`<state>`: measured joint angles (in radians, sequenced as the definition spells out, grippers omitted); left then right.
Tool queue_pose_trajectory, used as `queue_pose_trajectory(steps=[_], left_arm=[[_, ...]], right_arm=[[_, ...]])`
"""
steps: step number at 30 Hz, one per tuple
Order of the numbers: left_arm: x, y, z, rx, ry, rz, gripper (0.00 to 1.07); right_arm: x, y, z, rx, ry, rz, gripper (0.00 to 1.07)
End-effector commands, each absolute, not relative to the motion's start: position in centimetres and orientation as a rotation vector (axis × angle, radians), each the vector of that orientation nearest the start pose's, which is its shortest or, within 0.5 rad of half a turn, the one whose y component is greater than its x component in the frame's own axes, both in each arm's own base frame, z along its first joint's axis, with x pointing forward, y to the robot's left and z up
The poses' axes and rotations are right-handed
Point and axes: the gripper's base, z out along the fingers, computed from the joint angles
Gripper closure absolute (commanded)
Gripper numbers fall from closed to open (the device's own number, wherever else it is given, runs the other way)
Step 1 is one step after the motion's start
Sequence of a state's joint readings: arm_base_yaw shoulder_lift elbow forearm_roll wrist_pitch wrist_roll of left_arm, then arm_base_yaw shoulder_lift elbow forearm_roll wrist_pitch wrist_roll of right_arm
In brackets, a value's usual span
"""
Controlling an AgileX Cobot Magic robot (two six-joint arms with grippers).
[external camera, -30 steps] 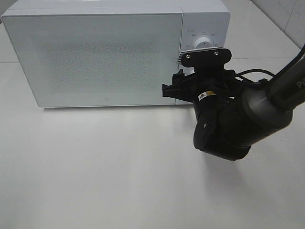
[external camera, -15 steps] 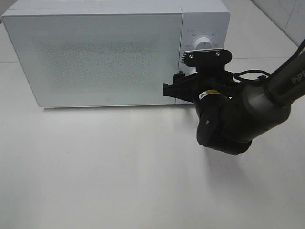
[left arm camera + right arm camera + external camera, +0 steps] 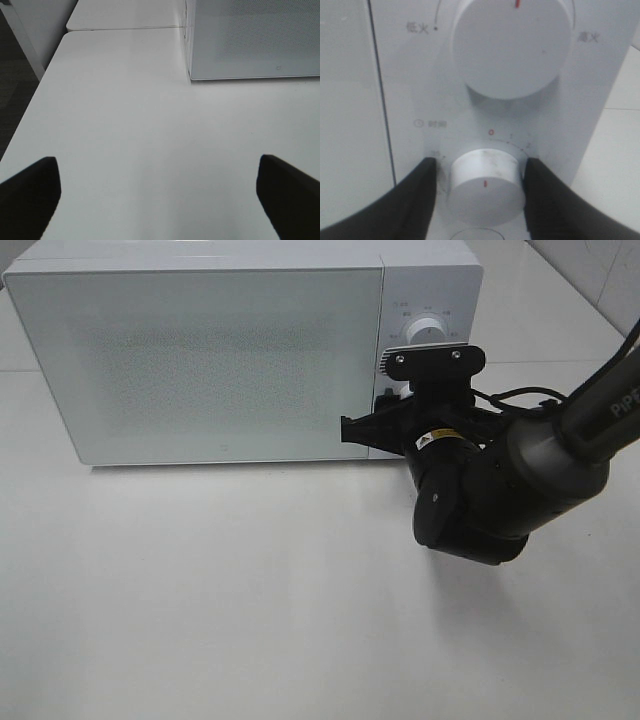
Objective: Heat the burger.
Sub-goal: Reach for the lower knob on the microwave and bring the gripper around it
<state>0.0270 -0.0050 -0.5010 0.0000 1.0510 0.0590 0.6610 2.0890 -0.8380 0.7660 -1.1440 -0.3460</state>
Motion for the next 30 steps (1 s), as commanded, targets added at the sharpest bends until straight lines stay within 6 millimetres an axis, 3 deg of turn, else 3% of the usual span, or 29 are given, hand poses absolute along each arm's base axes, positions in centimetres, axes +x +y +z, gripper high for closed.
queue_pose_trajectory(steps=[1, 2, 4, 6, 14, 17, 18, 19, 21, 22, 24, 30], left_arm=[[-0.8, 0.0, 27.8, 0.032, 2.000, 0.065, 0.07], [-0.8, 0.0, 27.8, 0.032, 2.000, 0.065, 0.07], [-0.8, 0.0, 27.8, 0.032, 2.000, 0.065, 0.07], [-0.8, 0.0, 27.8, 0.032, 2.000, 0.065, 0.07], [-0.8, 0.0, 27.8, 0.032, 2.000, 0.065, 0.07], [-0.8, 0.0, 27.8, 0.032, 2.000, 0.065, 0.07], [-0.8, 0.0, 27.8, 0.032, 2.000, 0.065, 0.07], [-0.8, 0.0, 27.8, 0.032, 2.000, 0.065, 0.07], [-0.8, 0.0, 27.8, 0.032, 2.000, 0.065, 0.07], [-0.8, 0.0, 27.8, 0.032, 2.000, 0.065, 0.07], [-0.8, 0.0, 27.8, 0.032, 2.000, 0.065, 0.07], [-0.8, 0.0, 27.8, 0.032, 2.000, 0.065, 0.07]], right_arm=[[32.7, 17.3, 12.1, -0.005, 1.663, -0.083, 0.86], [32.7, 17.3, 12.1, -0.005, 1.663, -0.083, 0.86], [32.7, 17.3, 12.0, -0.011, 1.671, -0.079, 1.04], [32.7, 17.4, 12.0, -0.019, 1.675, -0.073, 1.07], [32.7, 17.9, 12.1, 0.074, 1.663, 0.102, 1.07], [32.7, 18.5, 12.2, 0.156, 1.648, 0.271, 1.07], [32.6, 19.0, 12.3, 0.207, 1.639, 0.407, 1.07], [32.6, 19.0, 12.3, 0.207, 1.639, 0.407, 1.07], [32.6, 19.4, 12.4, 0.380, 1.621, 0.629, 1.07], [32.6, 19.4, 12.4, 0.380, 1.621, 0.629, 1.07], [32.6, 19.4, 12.5, 0.601, 1.580, 0.831, 1.07], [32.5, 19.5, 12.7, 0.842, 1.488, 1.086, 1.07]])
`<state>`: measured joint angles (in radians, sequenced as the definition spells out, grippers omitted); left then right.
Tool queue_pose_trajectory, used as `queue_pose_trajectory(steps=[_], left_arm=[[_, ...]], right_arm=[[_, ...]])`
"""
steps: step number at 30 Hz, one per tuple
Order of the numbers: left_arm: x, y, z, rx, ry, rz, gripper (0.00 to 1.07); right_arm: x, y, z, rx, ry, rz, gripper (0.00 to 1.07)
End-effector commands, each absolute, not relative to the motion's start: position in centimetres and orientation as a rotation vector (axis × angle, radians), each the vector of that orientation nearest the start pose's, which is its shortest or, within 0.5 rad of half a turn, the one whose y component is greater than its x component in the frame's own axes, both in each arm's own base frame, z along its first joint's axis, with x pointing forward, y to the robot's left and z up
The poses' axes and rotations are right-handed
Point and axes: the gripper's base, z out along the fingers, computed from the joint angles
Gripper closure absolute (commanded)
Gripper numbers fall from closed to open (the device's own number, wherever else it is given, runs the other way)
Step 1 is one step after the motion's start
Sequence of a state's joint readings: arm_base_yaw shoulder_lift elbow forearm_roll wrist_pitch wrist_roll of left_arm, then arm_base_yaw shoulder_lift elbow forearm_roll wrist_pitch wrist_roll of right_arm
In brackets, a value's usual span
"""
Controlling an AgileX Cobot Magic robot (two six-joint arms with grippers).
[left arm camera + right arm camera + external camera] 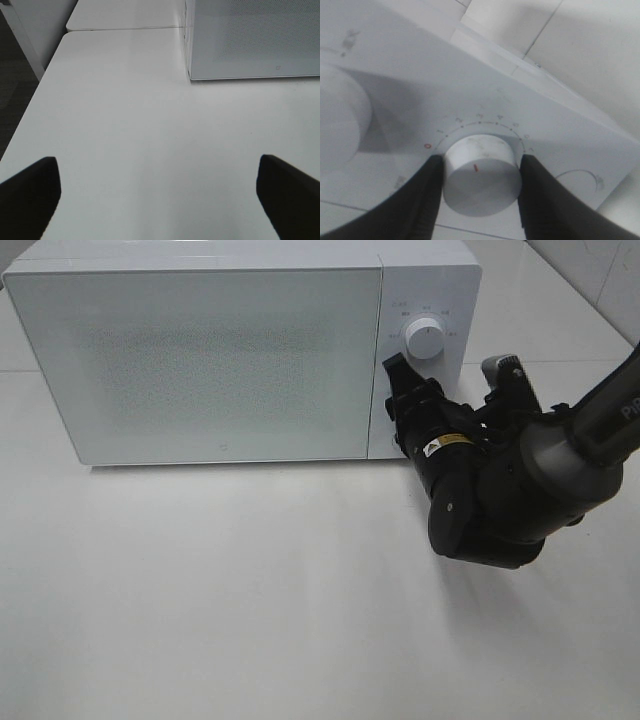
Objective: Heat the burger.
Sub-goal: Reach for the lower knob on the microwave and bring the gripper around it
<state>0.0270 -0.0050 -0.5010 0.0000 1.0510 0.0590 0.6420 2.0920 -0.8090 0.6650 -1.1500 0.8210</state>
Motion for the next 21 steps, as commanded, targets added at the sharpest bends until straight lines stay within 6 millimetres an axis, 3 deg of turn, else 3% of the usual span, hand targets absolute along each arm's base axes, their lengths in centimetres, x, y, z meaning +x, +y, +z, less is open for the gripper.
queue_pose_trajectory(steps=[1, 4, 21], left_arm=[[-0.80, 0.03, 27.84, 0.032, 2.000, 0.065, 0.07], [-0.80, 0.03, 27.84, 0.032, 2.000, 0.065, 0.07], [-0.80, 0.03, 27.84, 0.032, 2.000, 0.065, 0.07]], right_arm=[[32.53, 19.53, 12.79, 0.947, 1.443, 1.192, 1.07], [32.54, 19.52, 12.86, 1.038, 1.396, 1.281, 1.07], [32.48, 19.69, 13.58, 0.971, 1.345, 1.328, 1.07]])
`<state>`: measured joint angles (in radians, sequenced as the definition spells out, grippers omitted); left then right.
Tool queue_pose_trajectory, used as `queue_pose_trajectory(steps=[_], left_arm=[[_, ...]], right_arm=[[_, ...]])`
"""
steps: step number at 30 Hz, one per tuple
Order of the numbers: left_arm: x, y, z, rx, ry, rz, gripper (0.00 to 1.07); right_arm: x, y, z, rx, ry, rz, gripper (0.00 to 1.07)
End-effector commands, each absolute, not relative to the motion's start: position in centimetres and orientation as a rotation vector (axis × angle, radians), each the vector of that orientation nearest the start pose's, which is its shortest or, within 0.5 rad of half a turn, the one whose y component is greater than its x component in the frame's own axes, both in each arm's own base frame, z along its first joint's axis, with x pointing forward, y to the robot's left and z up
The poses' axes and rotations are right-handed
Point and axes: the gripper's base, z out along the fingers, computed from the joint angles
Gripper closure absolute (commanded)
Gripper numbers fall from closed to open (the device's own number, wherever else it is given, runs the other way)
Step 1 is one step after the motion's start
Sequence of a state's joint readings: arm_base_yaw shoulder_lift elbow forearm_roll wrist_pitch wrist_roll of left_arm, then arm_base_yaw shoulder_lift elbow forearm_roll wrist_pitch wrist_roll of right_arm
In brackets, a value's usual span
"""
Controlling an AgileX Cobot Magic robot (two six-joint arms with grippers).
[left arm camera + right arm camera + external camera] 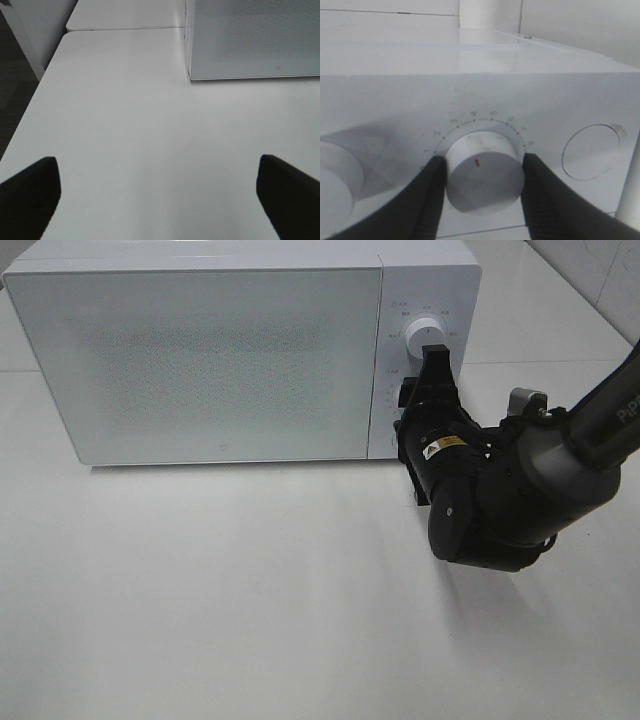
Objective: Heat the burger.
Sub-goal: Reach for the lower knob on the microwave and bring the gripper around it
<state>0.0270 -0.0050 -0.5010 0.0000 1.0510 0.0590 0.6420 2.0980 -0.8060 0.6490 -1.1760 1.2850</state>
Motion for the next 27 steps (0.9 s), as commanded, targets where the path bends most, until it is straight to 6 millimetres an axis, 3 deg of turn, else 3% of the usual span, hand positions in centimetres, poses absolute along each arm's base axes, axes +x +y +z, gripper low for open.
queue_pose_trajectory(steps=[1, 13, 22, 27], left_arm=[[-0.80, 0.03, 27.84, 0.032, 2.000, 0.065, 0.07], [-0.80, 0.03, 27.84, 0.032, 2.000, 0.065, 0.07], [-0.80, 0.03, 27.84, 0.032, 2.000, 0.065, 0.07], [-0.80, 0.03, 27.84, 0.032, 2.000, 0.065, 0.07]], right_arm=[[32.46, 19.73, 13.73, 0.940, 1.342, 1.321, 1.07], [32.51, 19.31, 13.65, 0.933, 1.334, 1.250, 0.99], [32.57, 18.95, 13.57, 0.972, 1.310, 1.228, 0.84], [32.59, 18.79, 13.69, 1.001, 1.287, 1.236, 0.69]])
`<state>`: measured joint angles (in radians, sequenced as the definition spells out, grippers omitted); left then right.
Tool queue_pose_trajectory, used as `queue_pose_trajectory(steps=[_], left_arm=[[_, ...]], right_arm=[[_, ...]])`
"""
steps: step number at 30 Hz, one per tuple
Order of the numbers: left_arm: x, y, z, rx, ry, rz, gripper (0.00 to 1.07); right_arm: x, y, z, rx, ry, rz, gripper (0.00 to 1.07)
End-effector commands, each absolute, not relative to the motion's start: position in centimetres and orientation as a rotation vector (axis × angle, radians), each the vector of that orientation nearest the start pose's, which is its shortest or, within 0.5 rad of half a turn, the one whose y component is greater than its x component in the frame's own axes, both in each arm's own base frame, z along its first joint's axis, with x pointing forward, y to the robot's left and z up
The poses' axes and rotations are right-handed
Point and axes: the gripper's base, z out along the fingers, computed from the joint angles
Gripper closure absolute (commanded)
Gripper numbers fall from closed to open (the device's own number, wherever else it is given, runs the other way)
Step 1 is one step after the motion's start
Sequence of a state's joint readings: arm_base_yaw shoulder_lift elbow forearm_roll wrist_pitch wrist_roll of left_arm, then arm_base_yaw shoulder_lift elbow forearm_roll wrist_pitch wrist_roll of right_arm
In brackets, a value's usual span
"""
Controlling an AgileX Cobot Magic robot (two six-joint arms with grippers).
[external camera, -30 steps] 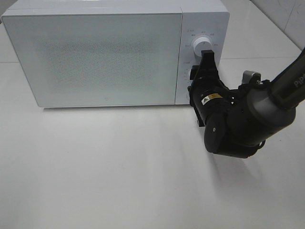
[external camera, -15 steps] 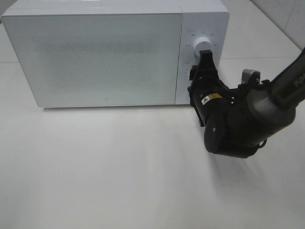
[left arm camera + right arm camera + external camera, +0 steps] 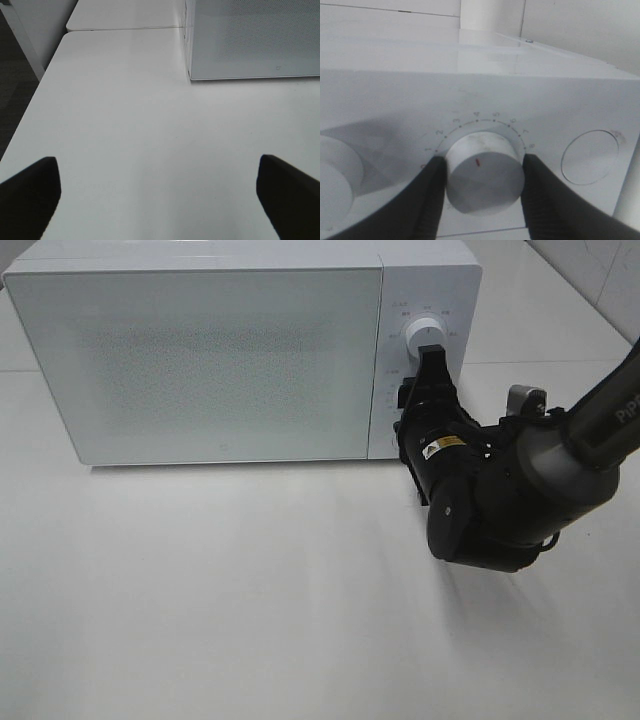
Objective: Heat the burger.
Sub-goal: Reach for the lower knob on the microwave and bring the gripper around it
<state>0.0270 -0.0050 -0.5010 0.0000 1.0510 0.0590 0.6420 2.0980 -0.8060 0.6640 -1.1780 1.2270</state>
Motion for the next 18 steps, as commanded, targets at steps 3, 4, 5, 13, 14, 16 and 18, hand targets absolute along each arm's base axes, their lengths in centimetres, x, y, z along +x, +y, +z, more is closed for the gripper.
queue_pose_trajectory(steps=[3, 4, 5, 13, 14, 16, 18], left_arm=[[-0.80, 0.03, 27.84, 0.032, 2.000, 0.065, 0.07], [-0.80, 0.03, 27.84, 0.032, 2.000, 0.065, 0.07], [-0.80, 0.03, 27.84, 0.032, 2.000, 0.065, 0.07], [-0.80, 0.03, 27.84, 0.032, 2.000, 0.065, 0.07], [-0.80, 0.03, 27.84, 0.032, 2.000, 0.065, 0.07], [-0.80, 0.03, 27.84, 0.032, 2.000, 0.065, 0.07], [-0.80, 0.03, 27.84, 0.032, 2.000, 0.065, 0.07]], right_arm=[[32.60, 18.72, 13.67, 1.008, 1.283, 1.231, 0.66], [32.60, 18.72, 13.67, 1.008, 1.283, 1.231, 0.66], [32.61, 18.58, 13.64, 1.021, 1.274, 1.222, 0.65], [32.64, 18.36, 13.56, 1.029, 1.271, 1.188, 0.62], [32.64, 18.36, 13.56, 1.029, 1.271, 1.188, 0.62], [32.64, 18.35, 13.56, 1.030, 1.270, 1.188, 0.57], [32.64, 18.35, 13.56, 1.030, 1.270, 1.188, 0.55]])
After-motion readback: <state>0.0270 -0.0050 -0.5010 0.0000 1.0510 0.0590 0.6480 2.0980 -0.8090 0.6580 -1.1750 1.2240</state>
